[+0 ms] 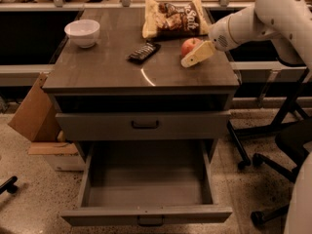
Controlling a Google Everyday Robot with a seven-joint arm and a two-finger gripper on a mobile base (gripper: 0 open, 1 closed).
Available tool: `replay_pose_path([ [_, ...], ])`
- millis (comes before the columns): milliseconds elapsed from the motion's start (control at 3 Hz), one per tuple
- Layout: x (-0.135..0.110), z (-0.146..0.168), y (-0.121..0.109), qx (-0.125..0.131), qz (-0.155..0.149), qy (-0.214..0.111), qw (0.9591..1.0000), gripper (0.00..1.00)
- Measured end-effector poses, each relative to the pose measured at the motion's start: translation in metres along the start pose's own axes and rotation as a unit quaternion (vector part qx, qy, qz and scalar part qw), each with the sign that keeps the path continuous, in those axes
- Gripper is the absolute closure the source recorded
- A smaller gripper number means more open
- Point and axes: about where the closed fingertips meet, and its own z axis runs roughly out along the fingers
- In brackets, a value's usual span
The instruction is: Place apple into middle drawer
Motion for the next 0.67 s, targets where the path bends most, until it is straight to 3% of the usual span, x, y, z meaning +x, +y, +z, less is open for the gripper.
replay_pose_path([
  [667, 0.010, 0.022, 0.003, -0.007, 0.004, 0.018, 0.9998, 0.42],
])
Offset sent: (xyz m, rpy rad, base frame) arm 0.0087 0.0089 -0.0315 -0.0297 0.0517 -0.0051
